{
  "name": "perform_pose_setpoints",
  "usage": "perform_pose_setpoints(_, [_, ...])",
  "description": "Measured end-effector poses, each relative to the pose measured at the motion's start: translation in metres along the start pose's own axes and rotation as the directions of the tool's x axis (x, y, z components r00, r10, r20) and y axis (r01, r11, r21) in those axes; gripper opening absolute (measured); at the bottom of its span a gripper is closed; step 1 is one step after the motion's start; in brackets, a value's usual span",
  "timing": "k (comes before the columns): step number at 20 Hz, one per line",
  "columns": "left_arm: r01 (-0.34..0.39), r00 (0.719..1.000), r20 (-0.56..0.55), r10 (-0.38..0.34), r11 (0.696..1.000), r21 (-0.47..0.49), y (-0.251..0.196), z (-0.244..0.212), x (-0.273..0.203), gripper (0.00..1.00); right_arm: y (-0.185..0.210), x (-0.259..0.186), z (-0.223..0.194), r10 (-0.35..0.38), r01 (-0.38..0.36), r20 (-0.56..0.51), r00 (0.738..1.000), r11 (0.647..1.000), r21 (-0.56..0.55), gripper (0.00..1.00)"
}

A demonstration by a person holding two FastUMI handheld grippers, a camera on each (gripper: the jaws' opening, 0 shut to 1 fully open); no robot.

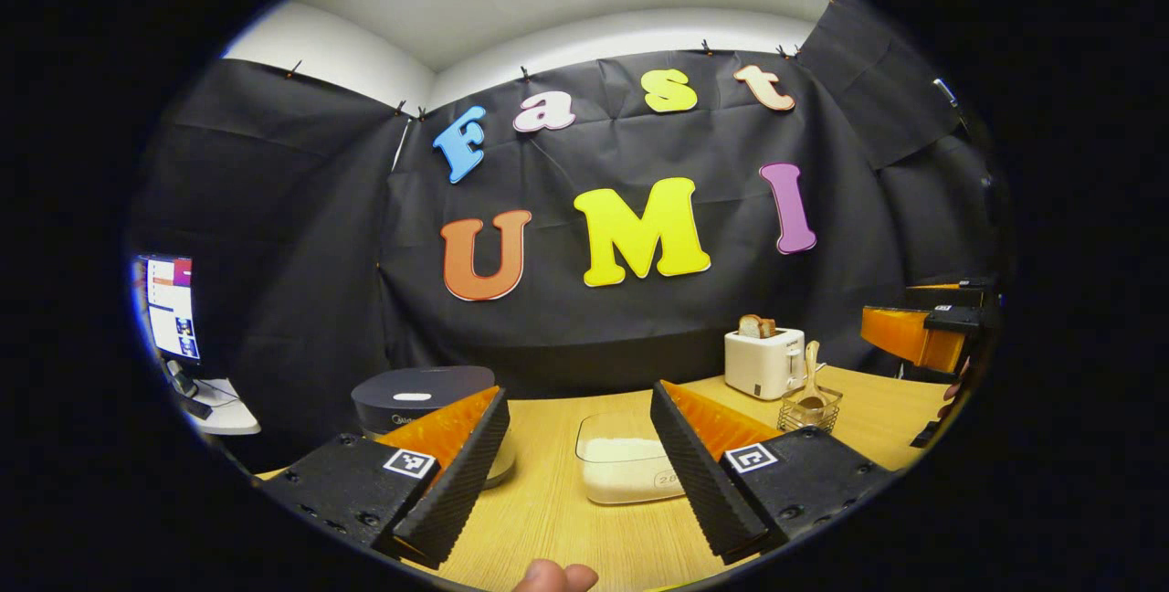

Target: Close the left gripper, press the button to open the rice cooker; take a wooden spoon from the chopstick holder with the right hand, scoop a spoonful of rice and pour it into the rice cooker, then put the wooden spoon back into the chopstick holder.

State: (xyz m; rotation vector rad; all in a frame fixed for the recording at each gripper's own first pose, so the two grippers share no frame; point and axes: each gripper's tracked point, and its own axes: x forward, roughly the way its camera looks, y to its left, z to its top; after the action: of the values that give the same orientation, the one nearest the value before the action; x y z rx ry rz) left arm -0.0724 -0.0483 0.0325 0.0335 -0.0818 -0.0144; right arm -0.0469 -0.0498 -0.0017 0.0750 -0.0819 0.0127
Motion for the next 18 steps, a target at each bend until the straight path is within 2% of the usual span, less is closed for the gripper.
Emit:
perform_pose_setpoints(3, [-0.018, 1.000, -0.012, 0.017, 0.999, -0.046, 0.004, -0.001, 0.004, 0.98, 0.001, 0.004, 0.000, 0.012, -0.013, -0.006, 1.000, 1.000, -0.020, 0.95])
perform_pose_setpoints(8, [-0.077, 0.995, -0.062, 0.073, 0.995, -0.061, 0.034, -0.016, 0.023, 0.99, 0.005, 0.023, -0.003, 0.022, -0.023, -0.021, 1.000, 0.999, -0.032, 0.95])
perform_pose_setpoints(9, [-0.086, 0.994, -0.075, 0.082, 0.994, -0.060, 0.041, -0.020, 0.026, 0.99, 0.006, 0.027, -0.004, 0.027, -0.028, -0.025, 0.999, 0.999, -0.030, 0.92])
perform_pose_setpoints(11, [-0.119, 0.989, -0.095, 0.114, 0.992, -0.043, 0.060, -0.024, 0.034, 0.99, 0.010, 0.040, -0.005, 0.043, -0.043, -0.024, 0.999, 0.999, -0.023, 0.99])
perform_pose_setpoints(12, [-0.137, 0.986, -0.104, 0.132, 0.990, -0.038, 0.071, -0.026, 0.039, 0.99, 0.012, 0.048, -0.005, 0.057, -0.057, -0.025, 0.998, 0.998, -0.016, 0.95])
perform_pose_setpoints(18, [-0.175, 0.969, -0.175, 0.175, 0.984, 0.020, 0.136, -0.029, 0.083, 0.99, 0.017, 0.094, -0.008, 0.123, -0.124, -0.054, 0.991, 0.992, -0.013, 0.95])
